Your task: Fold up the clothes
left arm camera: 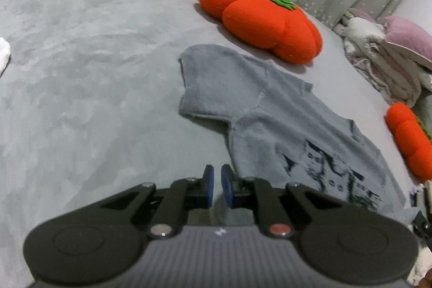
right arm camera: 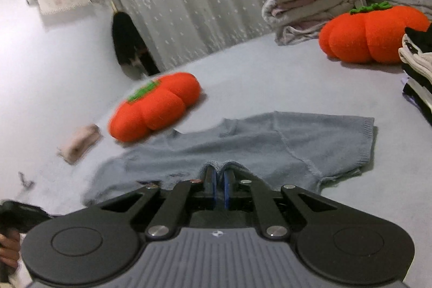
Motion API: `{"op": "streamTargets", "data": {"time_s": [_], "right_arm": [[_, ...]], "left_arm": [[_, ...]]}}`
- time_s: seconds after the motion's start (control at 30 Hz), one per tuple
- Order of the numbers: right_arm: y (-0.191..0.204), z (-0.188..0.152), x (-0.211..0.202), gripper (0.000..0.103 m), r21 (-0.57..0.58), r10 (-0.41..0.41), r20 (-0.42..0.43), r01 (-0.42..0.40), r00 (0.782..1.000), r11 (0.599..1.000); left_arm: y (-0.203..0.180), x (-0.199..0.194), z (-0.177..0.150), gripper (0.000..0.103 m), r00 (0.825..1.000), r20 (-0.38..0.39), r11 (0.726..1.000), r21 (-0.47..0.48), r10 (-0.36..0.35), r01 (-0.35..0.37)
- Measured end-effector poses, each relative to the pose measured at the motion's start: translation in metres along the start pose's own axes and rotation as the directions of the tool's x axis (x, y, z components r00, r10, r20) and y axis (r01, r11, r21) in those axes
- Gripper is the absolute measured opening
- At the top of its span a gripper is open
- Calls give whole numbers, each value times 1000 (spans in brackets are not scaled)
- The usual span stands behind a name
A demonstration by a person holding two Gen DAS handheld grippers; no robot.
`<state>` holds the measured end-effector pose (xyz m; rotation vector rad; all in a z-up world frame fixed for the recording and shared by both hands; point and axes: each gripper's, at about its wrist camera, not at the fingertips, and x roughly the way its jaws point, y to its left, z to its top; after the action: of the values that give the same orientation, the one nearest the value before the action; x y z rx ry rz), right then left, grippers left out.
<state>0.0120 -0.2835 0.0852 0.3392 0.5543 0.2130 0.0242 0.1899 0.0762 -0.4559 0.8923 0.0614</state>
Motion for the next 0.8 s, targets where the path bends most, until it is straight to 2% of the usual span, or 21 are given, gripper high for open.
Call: {"op": "streamTargets", "data": {"time_s": [0.07, 0.13, 0.2, 0.23, 0.33, 0.37, 0.4, 0.47, 0.63, 0.73, 0.8], "right_arm": [[-5, -2, 12, 8, -13, -41, -34, 40, 999, 999], [-7, -6, 25, 9, -60, -110, -64, 106, 992, 993], [-10, -11, 32, 10, -59, -141, -97, 136, 985, 989], [-12, -13, 35, 13, -57, -154, -113, 149, 982, 987], [-17, -16, 28, 30, -11, -112, -132, 111, 985, 994], [-16, -17, 26, 34, -22, -109, -131, 107, 985, 994], [-13, -19, 23, 34, -37, -111, -133, 107, 985, 994], [-11, -21, 20, 34, -39, -98, -148, 93, 984, 995], [-3, -28, 13, 34, -69, -65, -189, 53, 980, 996], [-1, -33, 12, 34, -106, -93, -219, 72, 971, 992], [-4, -38, 17, 34, -81, -104, -256, 86, 961, 993]], "left_arm": [[1, 6, 2, 9, 1000, -15, 1000, -7, 8, -8], [3, 5, 2, 10, 999, -28, 1000, -21, -17, 17], [0, -2, -3, 20, 999, -28, 999, 6, -45, 45], [-4, -7, -9, 33, 999, -24, 998, 48, -46, 47], [-17, -22, -29, 39, 999, -9, 984, 172, -49, 49], [-22, -27, -35, 46, 999, -2, 976, 212, -52, 51], [-26, -31, -40, 49, 998, 12, 967, 250, -62, 57], [-33, -37, -49, 63, 996, 39, 945, 322, -75, 58], [-44, -42, -64, 66, 994, 99, 891, 453, -46, -4], [-45, -46, -65, 66, 993, 97, 886, 463, -72, 19], [-49, -46, -68, 66, 990, 116, 869, 494, -77, 10]]}}
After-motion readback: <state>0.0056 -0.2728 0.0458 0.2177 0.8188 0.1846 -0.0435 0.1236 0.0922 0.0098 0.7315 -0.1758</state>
